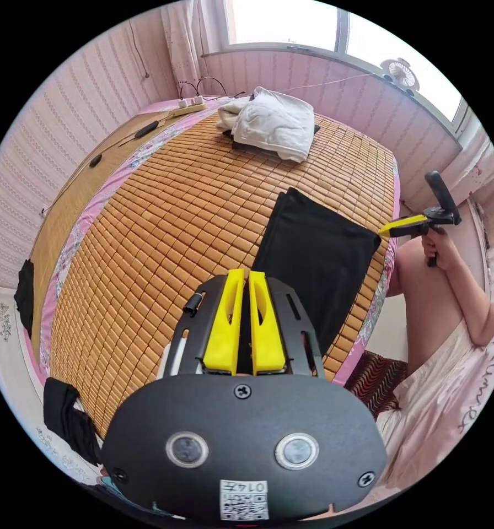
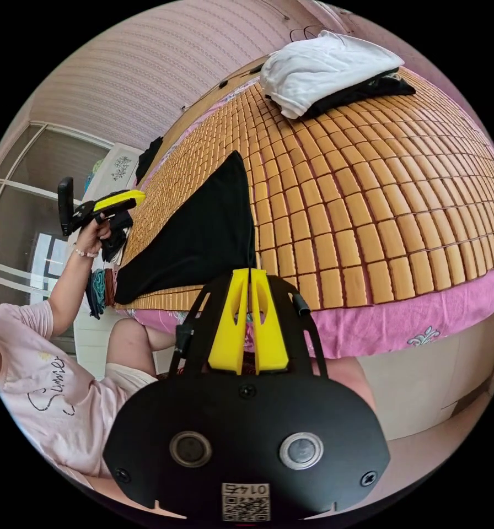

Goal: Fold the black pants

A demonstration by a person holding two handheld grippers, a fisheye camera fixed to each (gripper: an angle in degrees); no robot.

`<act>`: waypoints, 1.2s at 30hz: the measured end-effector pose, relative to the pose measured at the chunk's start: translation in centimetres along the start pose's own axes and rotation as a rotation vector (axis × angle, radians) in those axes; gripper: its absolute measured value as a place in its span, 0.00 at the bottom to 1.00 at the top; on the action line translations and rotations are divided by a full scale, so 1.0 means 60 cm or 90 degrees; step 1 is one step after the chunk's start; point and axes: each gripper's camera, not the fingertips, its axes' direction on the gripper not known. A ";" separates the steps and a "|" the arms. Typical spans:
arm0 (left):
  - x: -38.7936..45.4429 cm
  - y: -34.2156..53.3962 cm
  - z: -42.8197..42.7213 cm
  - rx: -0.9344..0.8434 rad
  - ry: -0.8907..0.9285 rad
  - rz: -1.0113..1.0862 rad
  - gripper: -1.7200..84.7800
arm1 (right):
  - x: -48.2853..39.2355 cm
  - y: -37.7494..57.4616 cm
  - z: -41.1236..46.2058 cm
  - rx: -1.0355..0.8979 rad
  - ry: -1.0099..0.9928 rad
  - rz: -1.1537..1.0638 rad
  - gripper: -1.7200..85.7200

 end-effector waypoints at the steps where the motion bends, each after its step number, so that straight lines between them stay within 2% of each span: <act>1: -0.001 0.052 -0.014 -0.010 -0.020 -0.019 0.01 | -0.010 0.003 -0.005 0.028 0.011 0.012 0.02; 3: -0.004 0.136 -0.029 -0.022 -0.031 -0.067 0.01 | -0.028 0.007 -0.011 0.059 0.032 0.024 0.02; 5: -0.008 0.249 -0.036 -0.027 0.008 -0.159 0.01 | -0.059 0.011 -0.014 0.091 0.070 0.010 0.02; 8: -0.001 0.368 -0.025 -0.013 0.044 -0.276 0.01 | -0.154 0.005 0.009 0.099 0.137 -0.088 0.02; 13: 0.026 0.457 0.003 0.054 0.088 -0.375 0.02 | -0.409 -0.045 0.173 -0.117 0.090 -0.380 0.02; 16: 0.037 0.478 0.011 0.075 0.055 -0.380 0.02 | -0.554 -0.075 0.263 -0.189 0.108 -0.509 0.02; 20: 0.035 0.510 0.001 0.080 -0.001 -0.365 0.02 | -0.711 -0.112 0.349 -0.215 0.106 -0.620 0.02; 25: 0.025 0.537 0.014 0.066 0.015 -0.333 0.01 | -0.875 -0.144 0.487 -0.291 0.199 -0.717 0.01; 28: 0.019 0.551 0.036 0.031 0.050 -0.309 0.01 | -0.907 -0.142 0.568 -0.391 0.277 -0.748 0.01; 29: 0.015 0.554 0.054 -0.007 0.079 -0.305 0.01 | -0.915 -0.144 0.565 -0.368 0.264 -0.756 0.01; 31: 0.007 0.559 0.053 -0.006 0.100 -0.320 0.01 | -0.940 -0.161 0.578 -0.428 0.271 -0.735 0.01; 36: 0.018 0.563 0.052 -0.011 0.070 -0.289 0.01 | -0.984 -0.166 0.588 -0.390 0.273 -0.729 0.01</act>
